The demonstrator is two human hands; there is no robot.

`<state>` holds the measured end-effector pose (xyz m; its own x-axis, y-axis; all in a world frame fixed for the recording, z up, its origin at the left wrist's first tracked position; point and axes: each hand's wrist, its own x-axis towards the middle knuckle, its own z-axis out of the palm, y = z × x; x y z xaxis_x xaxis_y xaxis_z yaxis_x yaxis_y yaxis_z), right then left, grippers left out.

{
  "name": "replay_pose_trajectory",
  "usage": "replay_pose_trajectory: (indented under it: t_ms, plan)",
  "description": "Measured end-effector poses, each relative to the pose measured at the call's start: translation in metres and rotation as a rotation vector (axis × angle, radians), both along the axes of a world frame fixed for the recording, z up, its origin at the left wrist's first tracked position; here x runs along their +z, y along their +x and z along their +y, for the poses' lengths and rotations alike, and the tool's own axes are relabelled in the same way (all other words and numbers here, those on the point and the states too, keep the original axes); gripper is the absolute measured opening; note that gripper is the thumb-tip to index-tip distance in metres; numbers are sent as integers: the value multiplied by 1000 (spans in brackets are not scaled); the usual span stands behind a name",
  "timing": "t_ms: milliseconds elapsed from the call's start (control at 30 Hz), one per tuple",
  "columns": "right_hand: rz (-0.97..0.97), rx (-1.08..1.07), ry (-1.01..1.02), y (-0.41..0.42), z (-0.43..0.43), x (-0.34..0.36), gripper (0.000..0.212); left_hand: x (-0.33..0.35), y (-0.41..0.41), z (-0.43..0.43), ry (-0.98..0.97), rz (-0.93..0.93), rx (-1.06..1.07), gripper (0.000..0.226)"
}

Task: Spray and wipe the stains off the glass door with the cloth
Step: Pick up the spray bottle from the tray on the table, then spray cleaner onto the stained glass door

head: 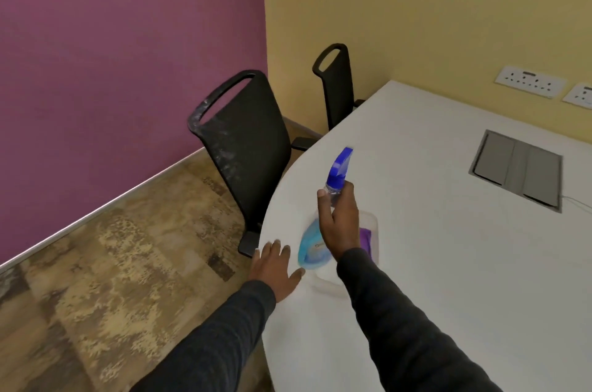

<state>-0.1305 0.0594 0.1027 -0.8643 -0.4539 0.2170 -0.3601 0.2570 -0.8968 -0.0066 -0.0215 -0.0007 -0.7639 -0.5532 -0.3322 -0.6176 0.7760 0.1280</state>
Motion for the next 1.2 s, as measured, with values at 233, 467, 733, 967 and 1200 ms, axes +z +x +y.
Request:
replay_pose_trajectory:
  t_ms: [233, 467, 733, 967, 1200]
  plan:
    - [-136, 107, -15, 83, -69, -9, 15, 36, 95, -62, -12, 58, 166, 72]
    - [-265, 269, 28, 214, -163, -23, 23, 52, 242, -149, -60, 108, 338, 63]
    - [-349, 534, 14, 409, -288, -20, 24, 58, 457, -235, -137, 27, 633, 61]
    - [-436, 910, -3, 576, -369, -8, 20, 69, 611, -272, -134, -7, 964, 62]
    - [-542, 1205, 74, 714, -439, -18, 26, 64, 728, -303, -102, -45, 1223, 66]
